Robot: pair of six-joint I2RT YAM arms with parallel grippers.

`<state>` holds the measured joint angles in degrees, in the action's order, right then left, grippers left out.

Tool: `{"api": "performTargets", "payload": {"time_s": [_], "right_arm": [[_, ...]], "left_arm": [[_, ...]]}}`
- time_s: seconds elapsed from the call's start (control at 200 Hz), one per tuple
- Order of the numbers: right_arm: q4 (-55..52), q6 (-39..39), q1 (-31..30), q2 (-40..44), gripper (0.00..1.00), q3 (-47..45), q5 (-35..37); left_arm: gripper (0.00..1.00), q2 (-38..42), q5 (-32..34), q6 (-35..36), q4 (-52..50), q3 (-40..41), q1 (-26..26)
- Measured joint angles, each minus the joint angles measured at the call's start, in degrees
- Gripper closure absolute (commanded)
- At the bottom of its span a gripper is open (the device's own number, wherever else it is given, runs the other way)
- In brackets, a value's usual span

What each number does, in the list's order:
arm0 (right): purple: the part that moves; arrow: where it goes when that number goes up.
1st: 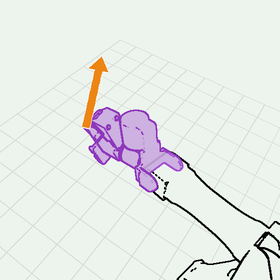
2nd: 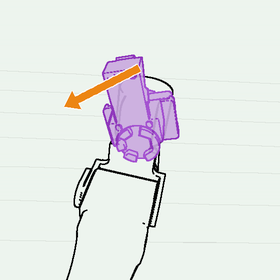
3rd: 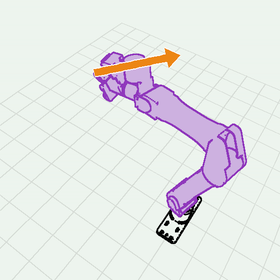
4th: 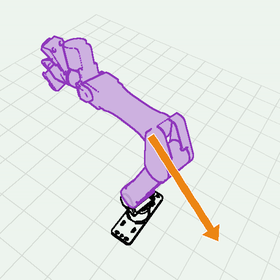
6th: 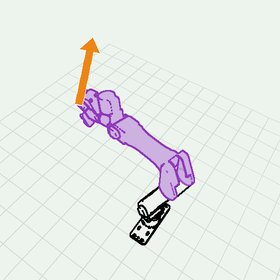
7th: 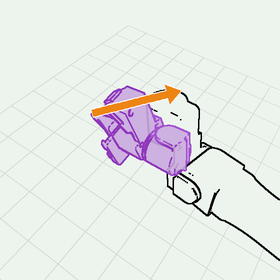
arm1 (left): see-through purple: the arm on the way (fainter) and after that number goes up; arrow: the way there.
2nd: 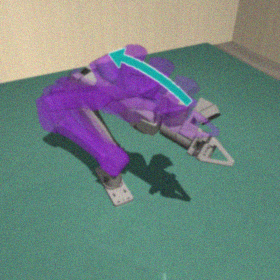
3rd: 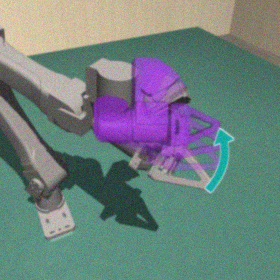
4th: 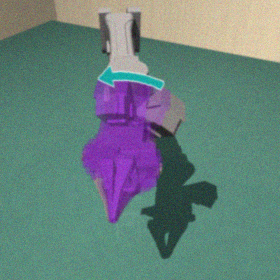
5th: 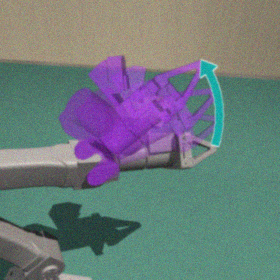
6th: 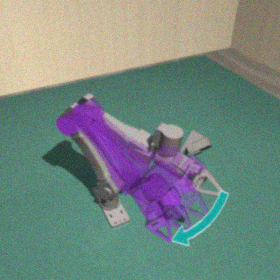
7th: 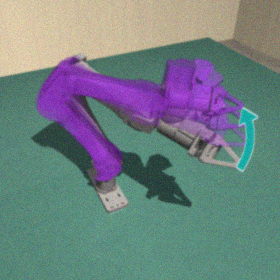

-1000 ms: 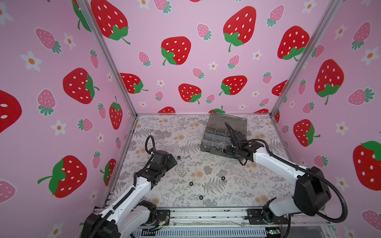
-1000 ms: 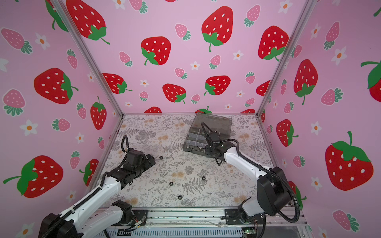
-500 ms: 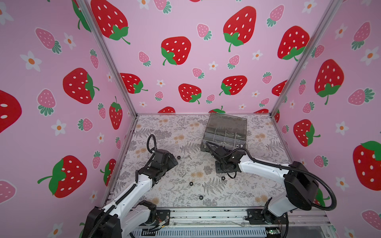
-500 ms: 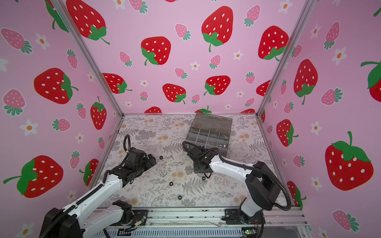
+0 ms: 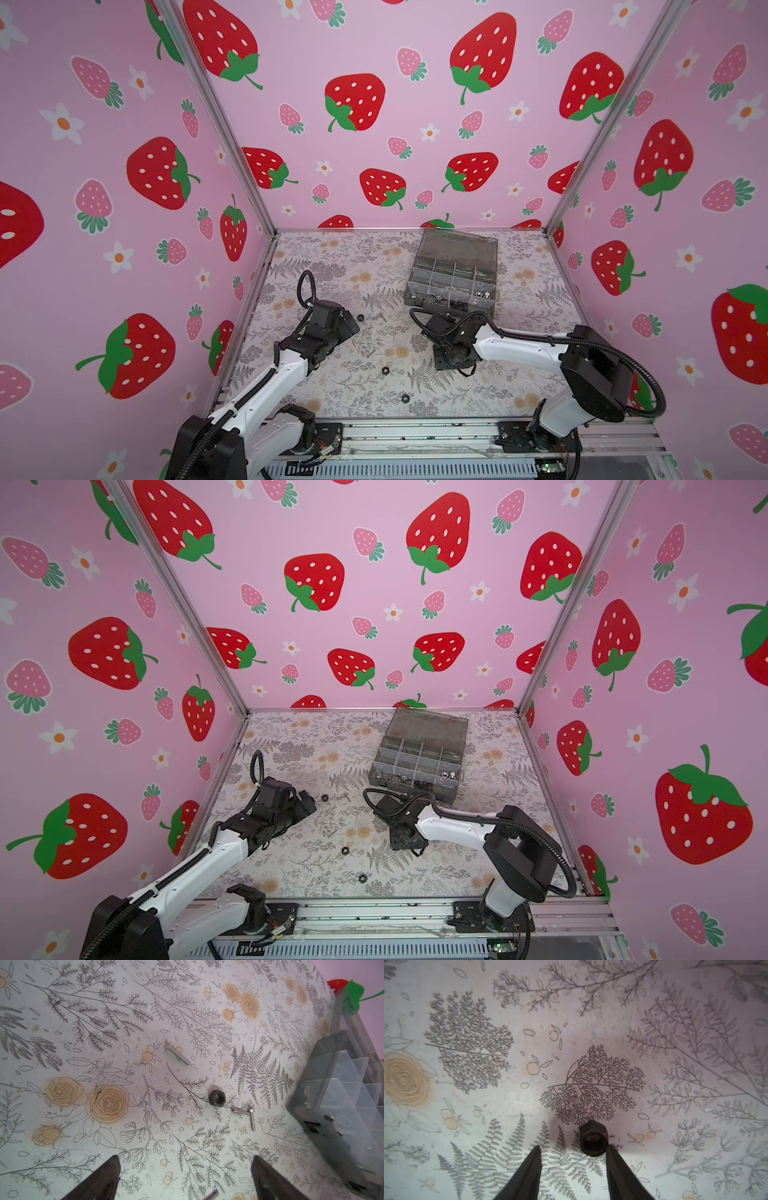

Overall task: Sort the screws and nuts into containers
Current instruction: Pick up the nut from the bottom-center of the table.

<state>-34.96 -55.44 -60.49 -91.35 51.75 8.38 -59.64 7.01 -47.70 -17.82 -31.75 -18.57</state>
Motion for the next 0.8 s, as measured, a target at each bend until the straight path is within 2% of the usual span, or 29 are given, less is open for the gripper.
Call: {"api": "performTargets", "payload": {"time_s": [0.415,0.44,0.8], "right_arm": [[-0.66,0.28,0.98,-2.1,0.48,0.04,1.42],[-0.55,0.46,1.05,-2.12,0.51,0.04,1.42],[2.08,3.28,2.91,-2.36,0.61,-0.07,-0.07]], "left_arm": [[0.01,0.0,-0.09,0.04,0.0,-0.02,0.2],[0.01,0.0,-0.09,0.04,0.0,-0.02,0.2],[0.01,0.07,-0.07,0.02,-0.02,-0.02,0.2]]}}
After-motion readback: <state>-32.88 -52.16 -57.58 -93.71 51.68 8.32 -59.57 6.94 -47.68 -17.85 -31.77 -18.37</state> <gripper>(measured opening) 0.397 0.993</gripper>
